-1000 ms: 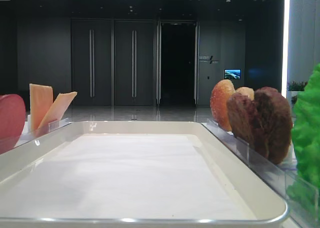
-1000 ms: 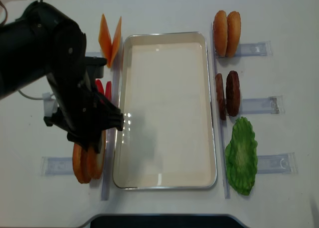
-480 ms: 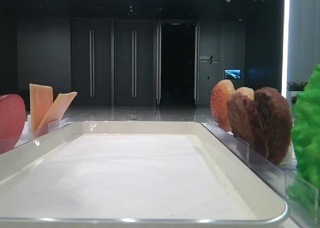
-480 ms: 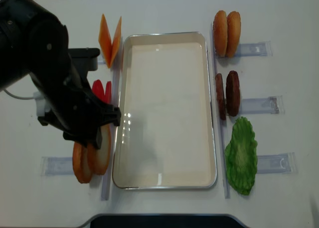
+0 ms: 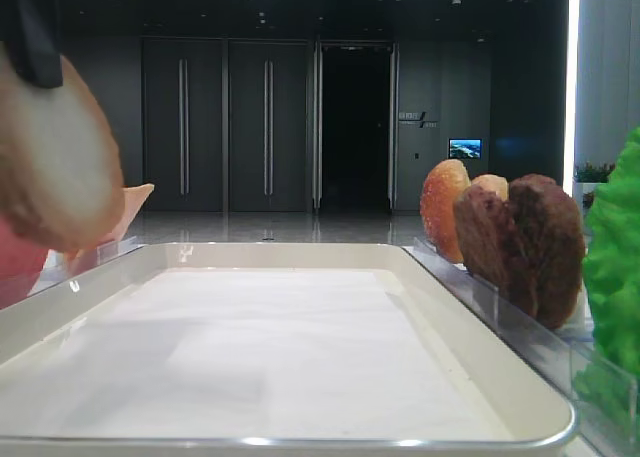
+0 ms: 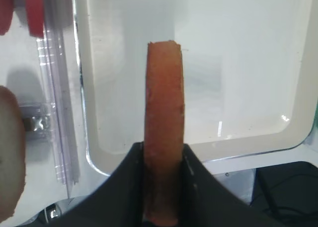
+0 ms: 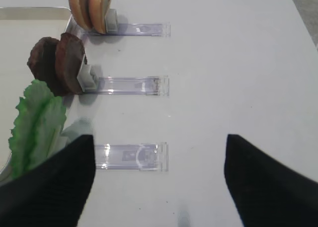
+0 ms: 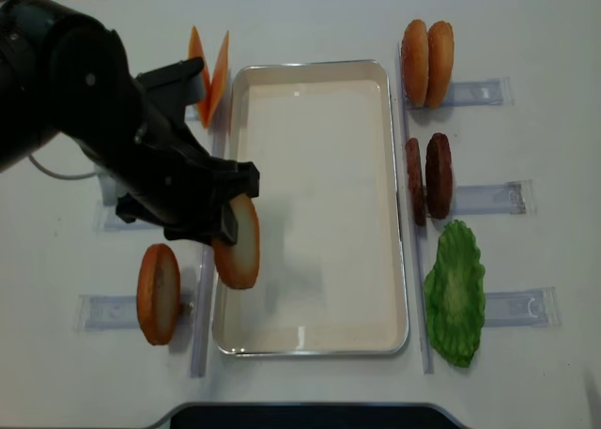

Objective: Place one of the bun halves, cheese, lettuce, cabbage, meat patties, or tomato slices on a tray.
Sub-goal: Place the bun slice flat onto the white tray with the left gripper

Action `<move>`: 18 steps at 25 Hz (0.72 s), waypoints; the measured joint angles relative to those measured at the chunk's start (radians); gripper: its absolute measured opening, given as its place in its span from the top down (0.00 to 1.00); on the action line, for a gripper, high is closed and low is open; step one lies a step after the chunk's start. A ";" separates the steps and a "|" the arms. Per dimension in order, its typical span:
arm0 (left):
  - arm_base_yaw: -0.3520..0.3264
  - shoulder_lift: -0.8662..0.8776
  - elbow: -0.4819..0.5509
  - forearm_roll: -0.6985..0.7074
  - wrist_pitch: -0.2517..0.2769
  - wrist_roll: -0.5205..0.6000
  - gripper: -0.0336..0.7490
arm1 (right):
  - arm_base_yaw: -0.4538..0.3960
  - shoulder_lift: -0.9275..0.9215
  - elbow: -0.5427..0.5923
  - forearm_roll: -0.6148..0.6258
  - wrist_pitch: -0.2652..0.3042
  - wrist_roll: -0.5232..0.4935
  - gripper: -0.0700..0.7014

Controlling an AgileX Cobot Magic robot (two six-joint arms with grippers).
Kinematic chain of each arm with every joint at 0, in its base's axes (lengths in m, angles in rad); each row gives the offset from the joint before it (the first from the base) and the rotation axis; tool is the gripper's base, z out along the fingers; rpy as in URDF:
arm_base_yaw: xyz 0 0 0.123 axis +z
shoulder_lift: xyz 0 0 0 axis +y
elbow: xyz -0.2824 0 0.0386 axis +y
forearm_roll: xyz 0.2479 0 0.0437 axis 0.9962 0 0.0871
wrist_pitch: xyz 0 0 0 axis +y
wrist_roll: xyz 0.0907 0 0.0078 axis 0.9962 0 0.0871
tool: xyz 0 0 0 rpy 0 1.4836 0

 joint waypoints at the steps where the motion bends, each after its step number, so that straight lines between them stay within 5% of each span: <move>1: 0.000 0.000 0.000 -0.009 -0.014 0.005 0.79 | 0.000 0.000 0.000 0.000 0.000 0.000 0.21; 9: 0.000 0.001 0.000 -0.221 -0.151 0.155 0.79 | 0.000 0.000 0.000 0.000 0.000 0.000 0.21; 18: 0.000 0.087 0.000 -0.364 -0.225 0.277 0.79 | 0.000 0.000 0.000 0.000 0.000 0.000 0.21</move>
